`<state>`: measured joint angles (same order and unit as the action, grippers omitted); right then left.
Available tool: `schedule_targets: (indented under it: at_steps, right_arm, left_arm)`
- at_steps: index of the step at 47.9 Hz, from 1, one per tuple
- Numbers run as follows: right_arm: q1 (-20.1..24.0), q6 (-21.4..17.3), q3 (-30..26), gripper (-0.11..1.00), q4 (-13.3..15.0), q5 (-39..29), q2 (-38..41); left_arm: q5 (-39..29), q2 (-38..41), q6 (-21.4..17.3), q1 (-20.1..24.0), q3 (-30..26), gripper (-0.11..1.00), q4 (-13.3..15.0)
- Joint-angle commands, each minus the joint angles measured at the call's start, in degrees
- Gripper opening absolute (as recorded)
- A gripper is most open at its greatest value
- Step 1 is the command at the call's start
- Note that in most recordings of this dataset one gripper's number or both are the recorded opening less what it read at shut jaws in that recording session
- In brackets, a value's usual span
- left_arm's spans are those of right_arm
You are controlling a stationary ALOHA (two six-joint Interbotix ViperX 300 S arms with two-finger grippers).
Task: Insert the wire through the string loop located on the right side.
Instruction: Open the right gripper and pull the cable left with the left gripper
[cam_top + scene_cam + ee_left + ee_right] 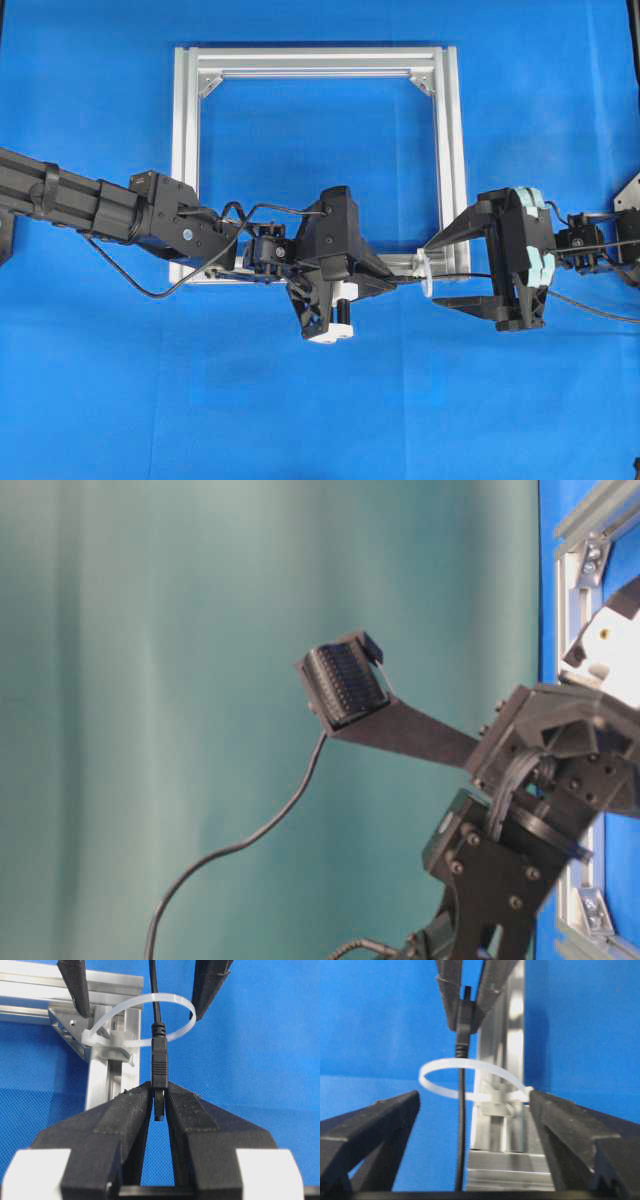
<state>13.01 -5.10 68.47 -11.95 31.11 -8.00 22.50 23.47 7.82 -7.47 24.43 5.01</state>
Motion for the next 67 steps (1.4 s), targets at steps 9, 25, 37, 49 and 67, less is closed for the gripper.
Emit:
schedule_targets:
  at_steps: [9, 25, 37, 49, 67]
  right_arm:
    - [-0.2, 0.1, -0.7, 0.95, -0.1, -0.3, -0.5]
    - [-0.2, 1.0, -0.7, 0.95, -0.1, -0.3, -0.5]
    - [-0.2, 1.1, -0.8, 0.95, -0.1, -0.3, -0.5]
    - [-0.2, 1.1, -0.7, 0.95, -0.1, -0.3, -0.4]
    - [-0.2, 1.1, -0.8, 0.95, -0.1, -0.3, -0.5]
  left_arm:
    - [0.5, -7.1, -0.2, 0.4, 6.4, 0.08, -0.4]
    - [4.5, -19.7, -1.7, 0.6, 24.4, 0.08, -0.4]
    - [5.7, -26.5, -1.6, 0.5, 35.7, 0.08, -0.4]
    - [5.7, -34.5, -1.1, 0.5, 46.0, 0.08, -0.4]
    - [2.4, -43.7, -1.4, -1.8, 52.6, 0.08, -0.4]
